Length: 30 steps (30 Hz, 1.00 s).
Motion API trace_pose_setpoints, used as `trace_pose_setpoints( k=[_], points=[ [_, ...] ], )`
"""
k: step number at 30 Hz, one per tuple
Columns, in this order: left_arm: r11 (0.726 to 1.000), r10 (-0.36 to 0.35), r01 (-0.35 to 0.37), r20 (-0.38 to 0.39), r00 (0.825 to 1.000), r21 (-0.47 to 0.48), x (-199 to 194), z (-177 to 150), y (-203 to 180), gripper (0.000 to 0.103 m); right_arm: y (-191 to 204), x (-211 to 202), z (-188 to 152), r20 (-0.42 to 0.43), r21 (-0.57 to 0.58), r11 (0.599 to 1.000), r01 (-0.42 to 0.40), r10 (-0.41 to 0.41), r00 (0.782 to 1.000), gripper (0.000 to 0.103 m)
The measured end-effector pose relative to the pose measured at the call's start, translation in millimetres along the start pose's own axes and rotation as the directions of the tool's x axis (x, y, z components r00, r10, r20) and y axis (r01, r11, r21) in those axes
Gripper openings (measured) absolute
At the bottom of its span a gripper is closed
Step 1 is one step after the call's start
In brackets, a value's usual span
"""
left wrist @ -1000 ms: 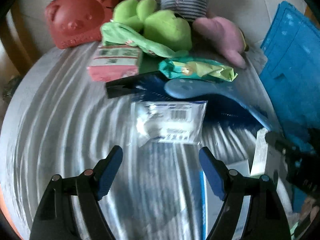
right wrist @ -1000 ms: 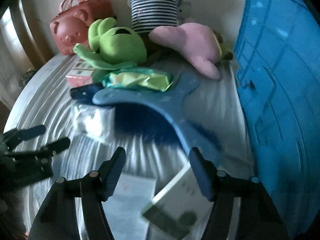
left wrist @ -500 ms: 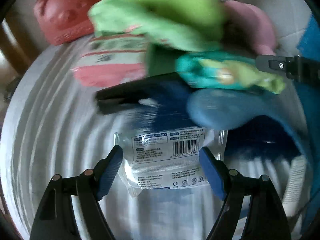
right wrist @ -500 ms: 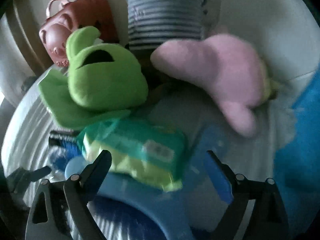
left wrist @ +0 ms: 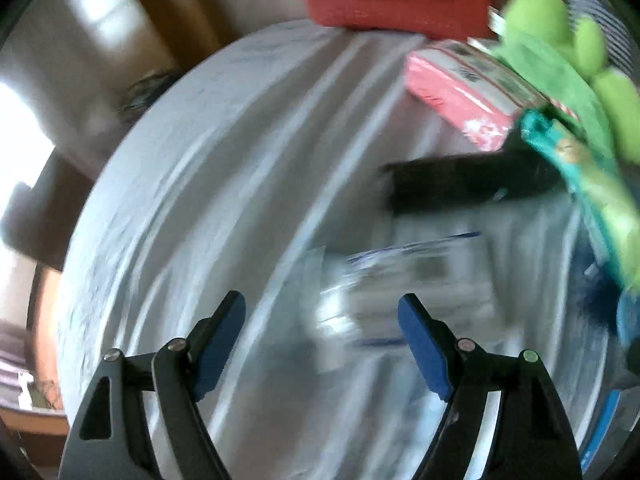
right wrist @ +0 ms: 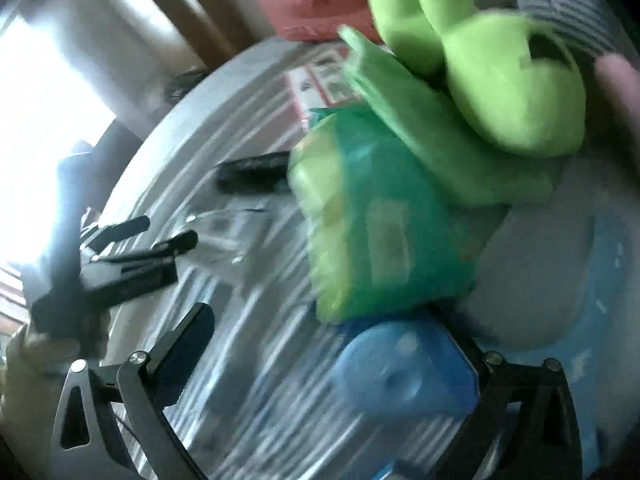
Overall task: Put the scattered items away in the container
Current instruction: 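Grasp the white wipe pack with left tool while right tool grasps green wipe pack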
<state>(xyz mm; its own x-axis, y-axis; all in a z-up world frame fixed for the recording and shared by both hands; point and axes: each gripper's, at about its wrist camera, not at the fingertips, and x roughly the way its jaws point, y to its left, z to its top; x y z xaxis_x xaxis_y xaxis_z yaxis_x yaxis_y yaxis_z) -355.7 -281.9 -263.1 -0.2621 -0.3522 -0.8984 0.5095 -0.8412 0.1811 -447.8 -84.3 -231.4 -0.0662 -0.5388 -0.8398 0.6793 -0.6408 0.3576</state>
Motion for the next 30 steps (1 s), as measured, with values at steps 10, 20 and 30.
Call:
trace_pose_setpoints(
  k=[10, 20, 30],
  points=[
    [0.983, -0.178, 0.179, -0.022, 0.984, 0.046, 7.8, -15.6, -16.2, 0.079, -10.1, -26.4, 20.9, 0.110, 0.003, 0.956, 0.293, -0.291, 0.950, 0.103],
    [0.967, -0.245, 0.245, -0.013, 0.969, 0.065, 37.8, 13.3, -40.0, 0.093, -19.2, 50.5, 47.2, 0.061, -0.133, 0.888, 0.440, -0.436, 0.898, 0.103],
    [0.939, -0.320, 0.312, 0.035, 0.947, 0.143, 20.0, 20.5, -40.3, 0.033, -23.0, 42.3, 45.7, 0.047, -0.037, 0.946, 0.321, -0.320, 0.946, 0.054]
  ],
)
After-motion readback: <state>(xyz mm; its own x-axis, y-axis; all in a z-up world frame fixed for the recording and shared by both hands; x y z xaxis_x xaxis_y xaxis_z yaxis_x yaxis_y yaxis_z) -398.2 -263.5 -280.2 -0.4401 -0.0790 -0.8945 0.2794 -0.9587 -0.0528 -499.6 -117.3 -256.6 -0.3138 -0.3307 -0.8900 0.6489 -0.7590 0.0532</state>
